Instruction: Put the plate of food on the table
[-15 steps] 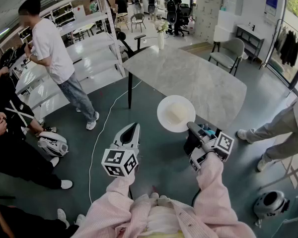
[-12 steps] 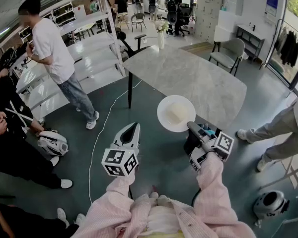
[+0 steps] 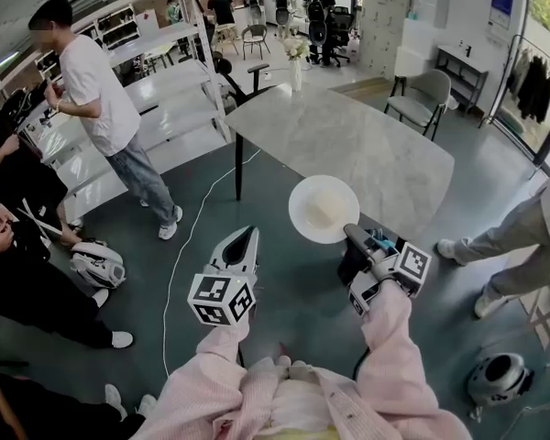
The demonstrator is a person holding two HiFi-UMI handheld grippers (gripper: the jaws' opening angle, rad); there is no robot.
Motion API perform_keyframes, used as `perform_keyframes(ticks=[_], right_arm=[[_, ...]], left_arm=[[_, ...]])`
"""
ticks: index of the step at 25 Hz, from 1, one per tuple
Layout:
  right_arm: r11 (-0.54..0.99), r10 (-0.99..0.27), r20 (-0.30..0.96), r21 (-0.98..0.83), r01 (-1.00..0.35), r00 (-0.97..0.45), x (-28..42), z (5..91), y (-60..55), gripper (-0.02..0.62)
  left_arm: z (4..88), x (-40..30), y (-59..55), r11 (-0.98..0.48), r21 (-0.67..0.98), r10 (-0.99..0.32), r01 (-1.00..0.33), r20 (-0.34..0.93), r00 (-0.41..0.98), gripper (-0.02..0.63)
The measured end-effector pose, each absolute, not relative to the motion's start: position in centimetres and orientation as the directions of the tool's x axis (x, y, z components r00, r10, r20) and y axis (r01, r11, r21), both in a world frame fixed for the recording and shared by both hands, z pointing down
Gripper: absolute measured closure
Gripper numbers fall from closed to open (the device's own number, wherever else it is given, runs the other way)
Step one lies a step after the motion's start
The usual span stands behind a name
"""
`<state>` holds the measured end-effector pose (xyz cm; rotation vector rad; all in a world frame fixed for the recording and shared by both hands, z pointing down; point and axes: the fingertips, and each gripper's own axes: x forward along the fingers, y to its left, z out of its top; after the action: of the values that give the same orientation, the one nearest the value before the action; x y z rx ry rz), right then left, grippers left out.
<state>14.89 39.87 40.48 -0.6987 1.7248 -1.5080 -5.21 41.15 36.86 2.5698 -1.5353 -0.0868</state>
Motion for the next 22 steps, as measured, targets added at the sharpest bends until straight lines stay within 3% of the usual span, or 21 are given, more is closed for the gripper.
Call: perform_keyframes(ticks=[11,22], right_arm=[[0.141,-0.788,-0.152,-0.988,0.065,-0.597,15.6,41.1,38.4,0.575],[0.122,-0.782,-0.134,-0.991,0.061,-0.608,13.3,42.8,28.4,0.575]], left_arm=[[37.7,-4.3,40.3,-0.460,0.155,-0.881,-0.874,0.043,0.471,0.614],[39.4,-6.2,29.8,-0.460,0.168,-0.877,-0.872,0.063,0.476,0.614]])
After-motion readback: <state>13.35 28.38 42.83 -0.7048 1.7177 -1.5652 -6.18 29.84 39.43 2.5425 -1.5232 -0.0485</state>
